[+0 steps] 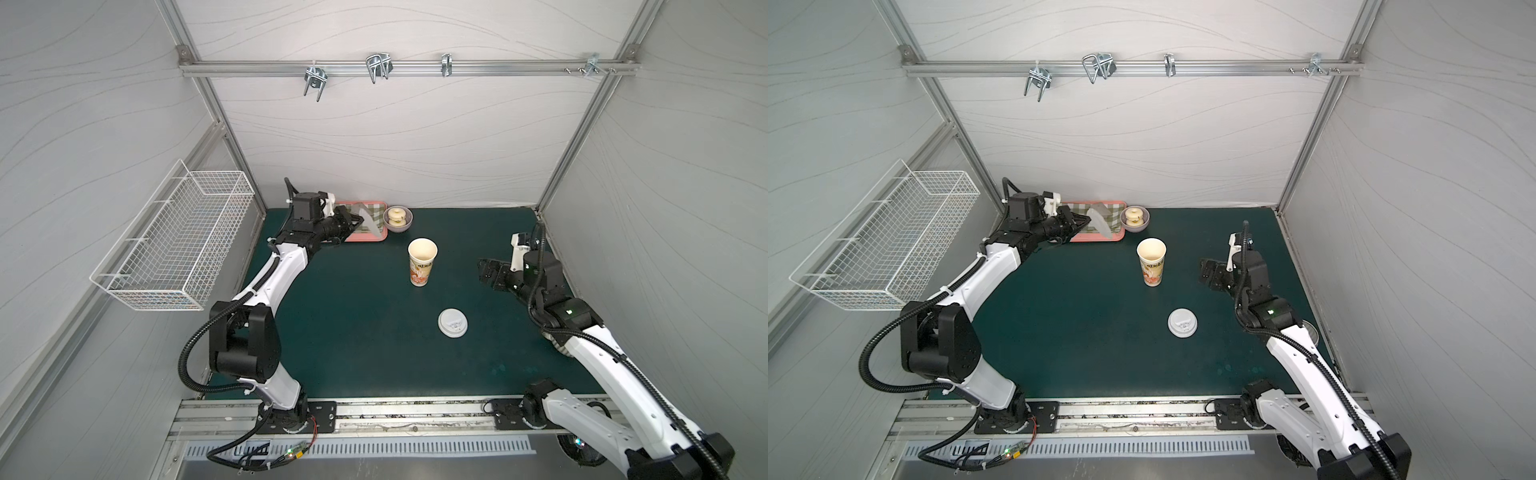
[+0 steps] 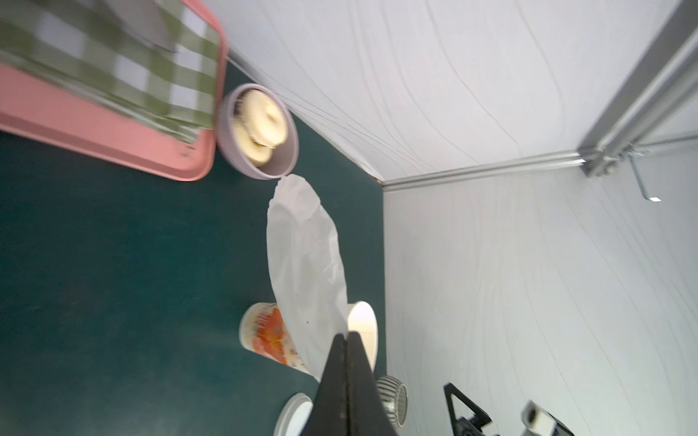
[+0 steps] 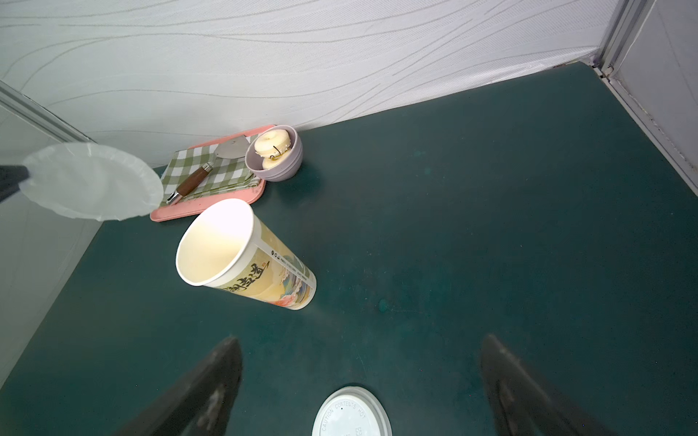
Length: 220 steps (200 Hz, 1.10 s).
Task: Put the leak-proof paper on the milk tea cups
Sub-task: Pick up the leak-proof paper from the center of the board, then place the leak-proof paper at the cup.
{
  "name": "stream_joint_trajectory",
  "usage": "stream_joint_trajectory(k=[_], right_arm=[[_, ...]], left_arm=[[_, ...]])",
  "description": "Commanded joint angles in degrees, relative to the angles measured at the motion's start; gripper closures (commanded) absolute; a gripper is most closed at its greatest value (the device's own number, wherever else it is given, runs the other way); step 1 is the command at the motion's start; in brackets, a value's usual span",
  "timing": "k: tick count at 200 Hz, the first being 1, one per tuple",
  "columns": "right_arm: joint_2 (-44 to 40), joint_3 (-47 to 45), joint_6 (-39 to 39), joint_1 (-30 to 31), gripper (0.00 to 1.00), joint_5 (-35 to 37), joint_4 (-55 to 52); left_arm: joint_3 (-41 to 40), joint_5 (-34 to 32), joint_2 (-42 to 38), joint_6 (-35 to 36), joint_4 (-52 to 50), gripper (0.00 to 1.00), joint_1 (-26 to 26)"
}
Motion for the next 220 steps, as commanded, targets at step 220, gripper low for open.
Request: stream_joint_trajectory(k=[220], right_arm=[[-1.3,-0.9,1.1,0.7,0.01,0.2,-0.4]], left_arm=[[-5.7,4.8,8.3,-4.0,9.4,1.00,-13.8]])
